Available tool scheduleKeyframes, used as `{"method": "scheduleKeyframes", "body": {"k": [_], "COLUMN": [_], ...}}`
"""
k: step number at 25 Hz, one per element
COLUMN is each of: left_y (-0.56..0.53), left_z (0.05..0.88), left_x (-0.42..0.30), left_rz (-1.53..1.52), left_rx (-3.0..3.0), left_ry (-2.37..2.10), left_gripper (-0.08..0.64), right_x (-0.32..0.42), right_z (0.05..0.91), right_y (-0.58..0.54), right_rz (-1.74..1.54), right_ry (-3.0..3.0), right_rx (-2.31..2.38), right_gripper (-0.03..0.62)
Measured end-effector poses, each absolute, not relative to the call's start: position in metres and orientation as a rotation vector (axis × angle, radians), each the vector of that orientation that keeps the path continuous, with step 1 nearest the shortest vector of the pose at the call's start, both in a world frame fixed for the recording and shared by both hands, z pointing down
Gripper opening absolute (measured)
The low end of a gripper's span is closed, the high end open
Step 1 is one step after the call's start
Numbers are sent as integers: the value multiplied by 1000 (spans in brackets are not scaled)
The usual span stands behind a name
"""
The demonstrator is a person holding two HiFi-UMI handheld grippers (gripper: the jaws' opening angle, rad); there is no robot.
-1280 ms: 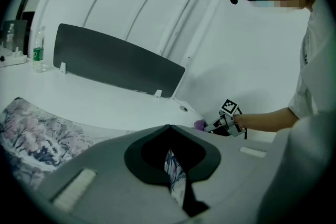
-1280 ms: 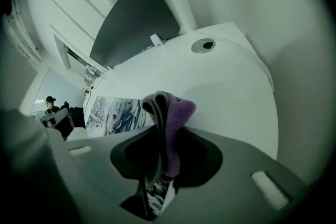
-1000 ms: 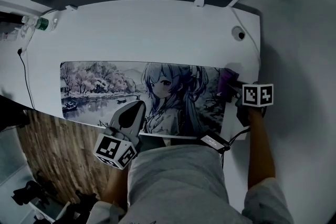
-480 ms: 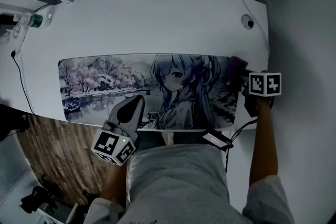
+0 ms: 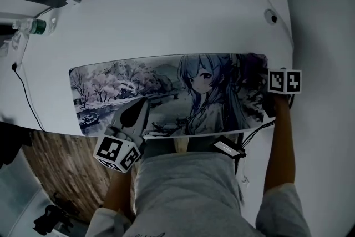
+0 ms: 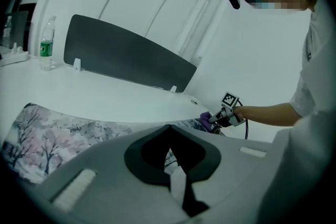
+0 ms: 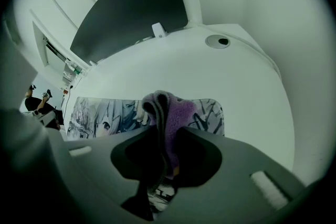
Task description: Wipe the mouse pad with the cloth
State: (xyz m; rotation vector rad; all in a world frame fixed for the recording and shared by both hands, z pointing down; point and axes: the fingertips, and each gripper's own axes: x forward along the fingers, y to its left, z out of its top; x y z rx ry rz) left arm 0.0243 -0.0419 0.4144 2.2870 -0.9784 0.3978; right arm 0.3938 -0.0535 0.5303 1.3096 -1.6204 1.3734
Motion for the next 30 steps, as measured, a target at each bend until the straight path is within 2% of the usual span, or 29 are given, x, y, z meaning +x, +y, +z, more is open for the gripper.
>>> {"method": "scheduleKeyframes", "body": {"k": [30], "left_y": [-38], "left_z": [412], "left_x": [-155], "left_rz": [379], "left_rx": [2253], "left_ry": [-1104], "left_gripper": [15], "right_x": [219], "right_z": [531], "right_y": [-83], "right_rz": [1277], "right_ry": [-1647], "right_rx": [1162], "right_gripper": [94]}}
